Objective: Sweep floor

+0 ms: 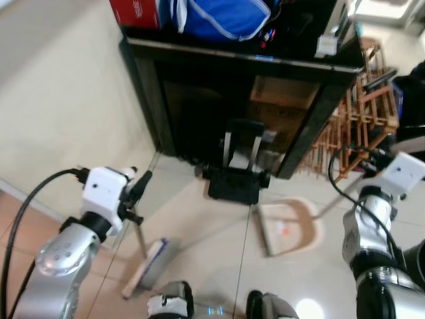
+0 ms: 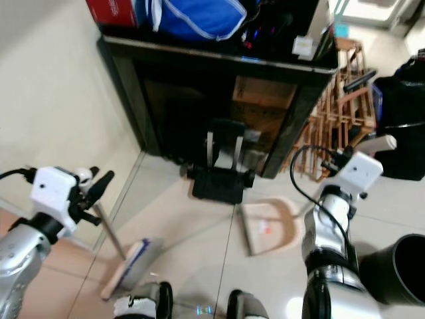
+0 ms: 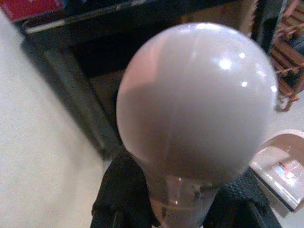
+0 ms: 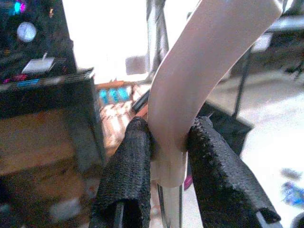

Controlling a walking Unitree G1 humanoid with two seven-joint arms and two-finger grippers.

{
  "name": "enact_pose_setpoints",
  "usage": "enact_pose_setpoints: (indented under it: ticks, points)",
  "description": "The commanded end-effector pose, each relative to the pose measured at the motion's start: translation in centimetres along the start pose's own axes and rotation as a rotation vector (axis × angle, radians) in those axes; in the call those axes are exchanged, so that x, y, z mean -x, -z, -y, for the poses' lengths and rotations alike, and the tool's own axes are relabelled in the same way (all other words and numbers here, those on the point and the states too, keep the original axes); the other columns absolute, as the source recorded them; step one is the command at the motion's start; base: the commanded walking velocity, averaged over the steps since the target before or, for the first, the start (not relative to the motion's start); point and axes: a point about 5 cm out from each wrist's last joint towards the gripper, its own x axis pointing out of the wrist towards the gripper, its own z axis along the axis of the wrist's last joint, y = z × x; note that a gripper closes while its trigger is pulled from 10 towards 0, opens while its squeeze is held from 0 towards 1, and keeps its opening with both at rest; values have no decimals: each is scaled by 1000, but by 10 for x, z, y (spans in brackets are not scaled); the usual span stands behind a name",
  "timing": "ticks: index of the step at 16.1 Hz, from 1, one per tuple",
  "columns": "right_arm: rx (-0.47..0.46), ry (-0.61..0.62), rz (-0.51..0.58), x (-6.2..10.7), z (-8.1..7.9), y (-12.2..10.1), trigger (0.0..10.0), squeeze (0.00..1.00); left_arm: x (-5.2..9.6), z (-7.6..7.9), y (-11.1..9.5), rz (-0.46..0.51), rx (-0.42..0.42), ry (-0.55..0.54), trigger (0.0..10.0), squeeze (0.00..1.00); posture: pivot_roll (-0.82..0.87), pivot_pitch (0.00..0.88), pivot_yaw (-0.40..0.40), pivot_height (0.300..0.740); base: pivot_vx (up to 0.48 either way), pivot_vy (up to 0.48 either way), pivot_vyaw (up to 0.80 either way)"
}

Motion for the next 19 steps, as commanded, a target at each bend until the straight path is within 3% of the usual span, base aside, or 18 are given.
enact_pose_setpoints:
  ticks: [1,4,6,9,13,15,16,17,19]
  points:
    - [-8,5,79,2,-1,-9,0,0,-3,3,1,7,-9,23,10000,0,157,83,36,740,0,0,0]
    - [3,11,72,12,3,-4,0,0,-10,8,6,1,-4,59,10000,0,131,83,54,740,0,0,0]
    - [-19,49,-8,20,10,9,0,0,-13,9,8,8,-7,74,10000,0,126,86,59,740,0,0,0]
    - [-33,49,-23,18,11,8,0,0,-15,7,8,15,-10,72,10000,0,129,93,56,740,0,0,0]
    - [-84,-47,-37,12,-2,3,0,0,-15,8,11,11,5,60,10000,0,102,90,24,740,0,0,0]
    - [-103,-112,13,10,-11,-10,0,0,-17,15,19,-13,64,1,10000,0,76,90,-5,740,0,0,0]
    - [-91,-141,-7,11,-16,-11,2863,0,-18,17,22,-37,74,-18,10000,0,63,95,-12,740,0,0,0]
    - [-86,-179,-45,12,-21,-10,10000,0,-19,20,24,-36,91,-42,10000,0,52,94,-17,740,0,0,0]
    - [-97,-208,-97,21,-25,-9,10000,0,-25,26,21,-23,97,-44,10000,0,35,95,-25,740,0,0,0]
